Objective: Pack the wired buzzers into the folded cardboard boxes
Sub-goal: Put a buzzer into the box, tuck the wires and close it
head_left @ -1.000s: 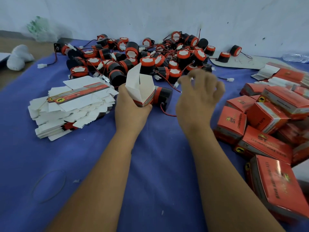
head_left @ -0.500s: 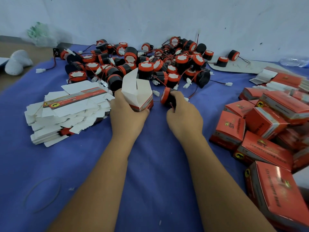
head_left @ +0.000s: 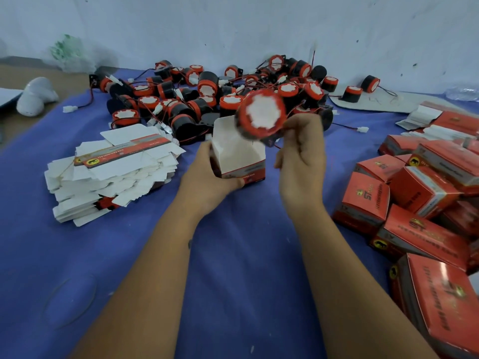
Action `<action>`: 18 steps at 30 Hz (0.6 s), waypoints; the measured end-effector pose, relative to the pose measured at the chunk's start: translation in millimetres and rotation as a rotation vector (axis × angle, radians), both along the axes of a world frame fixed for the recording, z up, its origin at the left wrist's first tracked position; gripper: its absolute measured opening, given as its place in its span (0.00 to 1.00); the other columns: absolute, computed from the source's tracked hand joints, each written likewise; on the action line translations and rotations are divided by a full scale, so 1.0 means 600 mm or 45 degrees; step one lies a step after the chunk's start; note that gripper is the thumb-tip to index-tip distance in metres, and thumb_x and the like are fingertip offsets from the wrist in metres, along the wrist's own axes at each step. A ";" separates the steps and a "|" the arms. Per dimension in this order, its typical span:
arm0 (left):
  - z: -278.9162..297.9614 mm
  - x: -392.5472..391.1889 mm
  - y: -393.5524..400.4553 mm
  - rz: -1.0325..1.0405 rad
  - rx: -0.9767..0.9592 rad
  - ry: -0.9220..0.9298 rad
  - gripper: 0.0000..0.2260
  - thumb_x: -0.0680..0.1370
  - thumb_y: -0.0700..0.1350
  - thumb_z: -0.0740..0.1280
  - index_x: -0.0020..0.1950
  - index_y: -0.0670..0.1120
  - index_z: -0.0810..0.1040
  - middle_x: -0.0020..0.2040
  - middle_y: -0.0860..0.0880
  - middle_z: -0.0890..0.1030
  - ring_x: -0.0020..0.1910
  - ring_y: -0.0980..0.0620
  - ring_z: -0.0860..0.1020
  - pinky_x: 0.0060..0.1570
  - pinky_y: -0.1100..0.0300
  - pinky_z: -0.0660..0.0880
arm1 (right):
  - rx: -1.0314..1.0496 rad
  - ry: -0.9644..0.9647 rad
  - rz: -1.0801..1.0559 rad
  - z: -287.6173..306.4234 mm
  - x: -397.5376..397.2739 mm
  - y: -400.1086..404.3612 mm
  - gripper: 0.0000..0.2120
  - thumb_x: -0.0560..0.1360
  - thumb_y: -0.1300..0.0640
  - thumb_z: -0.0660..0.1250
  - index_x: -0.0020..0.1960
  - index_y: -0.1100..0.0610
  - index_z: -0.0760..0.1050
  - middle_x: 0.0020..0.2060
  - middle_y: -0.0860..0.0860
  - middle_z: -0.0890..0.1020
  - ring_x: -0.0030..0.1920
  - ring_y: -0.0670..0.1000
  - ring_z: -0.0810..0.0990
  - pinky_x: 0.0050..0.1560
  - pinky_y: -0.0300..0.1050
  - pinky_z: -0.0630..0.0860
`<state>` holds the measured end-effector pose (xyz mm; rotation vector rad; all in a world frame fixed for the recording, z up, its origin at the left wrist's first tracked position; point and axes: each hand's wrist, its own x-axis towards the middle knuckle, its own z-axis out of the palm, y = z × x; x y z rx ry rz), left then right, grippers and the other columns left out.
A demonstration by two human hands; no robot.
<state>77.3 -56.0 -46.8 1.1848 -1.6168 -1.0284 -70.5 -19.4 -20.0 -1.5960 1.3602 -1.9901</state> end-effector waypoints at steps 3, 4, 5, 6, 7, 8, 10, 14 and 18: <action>0.000 -0.001 0.004 -0.028 -0.037 0.020 0.32 0.69 0.37 0.78 0.65 0.56 0.66 0.54 0.63 0.75 0.53 0.67 0.75 0.51 0.73 0.72 | 0.166 0.394 -0.014 -0.017 0.006 0.001 0.08 0.81 0.62 0.54 0.50 0.53 0.70 0.39 0.43 0.73 0.37 0.44 0.69 0.37 0.47 0.69; 0.000 0.001 0.005 -0.037 -0.049 0.024 0.32 0.69 0.37 0.78 0.65 0.55 0.66 0.55 0.64 0.75 0.51 0.71 0.75 0.49 0.76 0.72 | 0.233 0.501 -0.057 -0.020 0.005 0.000 0.08 0.82 0.62 0.55 0.51 0.54 0.71 0.43 0.44 0.74 0.39 0.46 0.70 0.37 0.50 0.71; 0.001 0.003 0.006 -0.052 -0.053 0.025 0.32 0.69 0.37 0.78 0.65 0.55 0.66 0.55 0.64 0.75 0.49 0.75 0.74 0.47 0.78 0.71 | 0.282 0.588 -0.122 -0.022 0.003 -0.001 0.07 0.82 0.62 0.55 0.52 0.56 0.72 0.47 0.46 0.74 0.41 0.48 0.71 0.37 0.53 0.73; 0.001 0.006 0.007 -0.070 -0.048 0.020 0.31 0.70 0.37 0.78 0.65 0.55 0.66 0.56 0.64 0.75 0.49 0.77 0.74 0.46 0.79 0.71 | 0.306 0.661 -0.208 -0.022 0.001 -0.003 0.08 0.81 0.62 0.56 0.54 0.57 0.73 0.50 0.49 0.74 0.42 0.51 0.72 0.36 0.55 0.73; 0.000 0.007 0.006 -0.087 -0.037 0.009 0.31 0.70 0.38 0.78 0.66 0.55 0.67 0.57 0.62 0.76 0.50 0.75 0.74 0.48 0.78 0.71 | 0.305 0.721 -0.301 -0.020 0.001 -0.004 0.08 0.81 0.63 0.57 0.54 0.58 0.74 0.52 0.51 0.74 0.42 0.53 0.72 0.35 0.56 0.74; -0.002 0.007 0.004 -0.101 -0.024 -0.001 0.31 0.70 0.38 0.78 0.67 0.54 0.68 0.59 0.60 0.77 0.54 0.71 0.75 0.52 0.74 0.73 | 0.290 0.770 -0.391 -0.017 0.002 -0.005 0.08 0.79 0.64 0.59 0.54 0.59 0.76 0.52 0.54 0.74 0.43 0.55 0.73 0.34 0.55 0.74; -0.003 0.008 0.005 -0.100 -0.005 -0.025 0.31 0.70 0.39 0.78 0.69 0.52 0.68 0.63 0.56 0.77 0.60 0.60 0.76 0.62 0.60 0.74 | 0.251 0.861 -0.565 -0.015 0.008 -0.004 0.09 0.75 0.67 0.63 0.52 0.59 0.79 0.51 0.57 0.75 0.46 0.58 0.74 0.41 0.53 0.72; -0.001 0.004 0.003 -0.083 -0.006 -0.078 0.33 0.70 0.41 0.78 0.70 0.53 0.68 0.63 0.56 0.77 0.63 0.56 0.75 0.66 0.52 0.72 | 0.200 1.134 -0.849 -0.007 0.023 -0.002 0.10 0.69 0.68 0.65 0.45 0.59 0.81 0.44 0.56 0.77 0.44 0.59 0.73 0.46 0.49 0.63; -0.001 0.000 0.004 -0.044 -0.025 -0.033 0.29 0.70 0.42 0.77 0.67 0.53 0.69 0.60 0.57 0.78 0.59 0.58 0.77 0.63 0.54 0.75 | 0.310 1.202 -0.683 -0.006 0.039 -0.001 0.06 0.73 0.60 0.60 0.44 0.59 0.76 0.42 0.54 0.75 0.43 0.55 0.71 0.47 0.47 0.61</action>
